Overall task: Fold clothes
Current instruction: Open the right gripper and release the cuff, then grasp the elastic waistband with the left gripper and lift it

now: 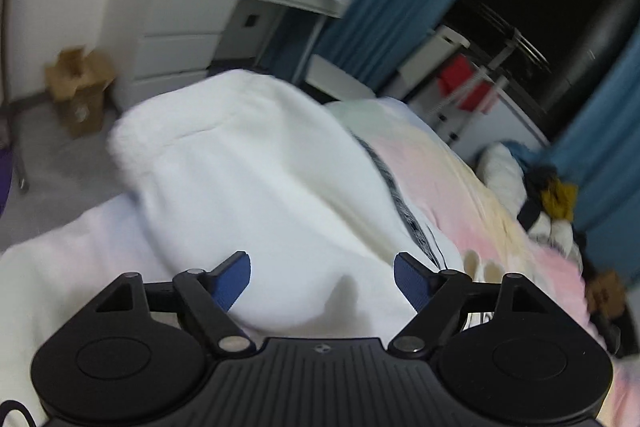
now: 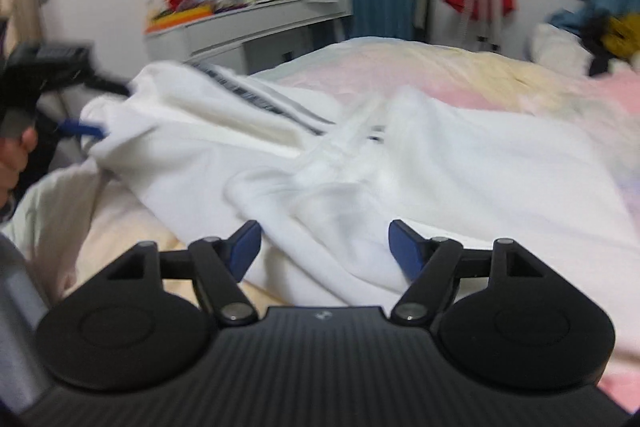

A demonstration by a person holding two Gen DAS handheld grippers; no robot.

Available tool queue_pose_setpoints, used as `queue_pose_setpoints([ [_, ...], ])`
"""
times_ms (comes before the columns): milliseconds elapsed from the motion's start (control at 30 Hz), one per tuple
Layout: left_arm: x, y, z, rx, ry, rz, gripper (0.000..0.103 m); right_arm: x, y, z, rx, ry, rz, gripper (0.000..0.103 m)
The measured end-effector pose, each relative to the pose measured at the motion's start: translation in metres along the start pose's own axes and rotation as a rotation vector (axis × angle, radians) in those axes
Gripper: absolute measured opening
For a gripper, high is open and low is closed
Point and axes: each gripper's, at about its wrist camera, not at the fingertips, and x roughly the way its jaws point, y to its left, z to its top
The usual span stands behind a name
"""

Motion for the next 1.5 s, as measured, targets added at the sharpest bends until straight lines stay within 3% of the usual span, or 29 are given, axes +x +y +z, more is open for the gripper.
queue_pose_setpoints([
  [167, 0.000, 0.035, 0.012, -0.174, -0.001, 0.016, 0.081, -0.027, -0.035, 0.001, 0.139, -0.052, -0.118, 0.079],
  [400, 0.007, 0.056, 0.019, -0.265, -0.015, 0.019, 0.081, -0.007, -0.064, 0.022, 0.192, -0.187, -0.198, 0.082],
  [533, 0.013, 0.058, 0.016, -0.274, -0.014, 0.049, 0.081, 0.024, -0.074, 0.024, 0.175, -0.156, -0.189, 0.082],
  [700, 0.021, 0.052, 0.013, -0.265, 0.001, 0.116, 0.081, 0.065, -0.073, -0.001, 0.154, 0.029, -0.141, 0.084],
  [833, 0.023, 0.044, 0.008, -0.249, 0.011, 0.175, 0.086, 0.057, -0.073, -0.001, 0.187, 0.041, -0.140, 0.084],
  [1033, 0.031, 0.048, 0.011, -0.265, 0.006, 0.151, 0.085, 0.043, -0.071, 0.002, 0.237, 0.057, -0.147, 0.083],
  [1200, 0.045, 0.061, 0.020, -0.336, -0.023, 0.143, 0.082, 0.030, -0.066, 0.002, 0.282, 0.051, -0.139, 0.083],
  [1400, 0.057, 0.058, 0.035, -0.313, -0.109, 0.189, 0.057, 0.051, -0.052, -0.003, 0.113, 0.059, -0.217, 0.083],
  [1467, 0.055, 0.046, 0.037, -0.254, -0.151, 0.184, 0.031, 0.055, -0.049, -0.005, 0.080, 0.062, -0.228, 0.084],
  [1500, 0.053, 0.040, 0.038, -0.222, -0.173, 0.181, 0.025, 0.056, -0.049, -0.005, 0.081, 0.061, -0.228, 0.084],
])
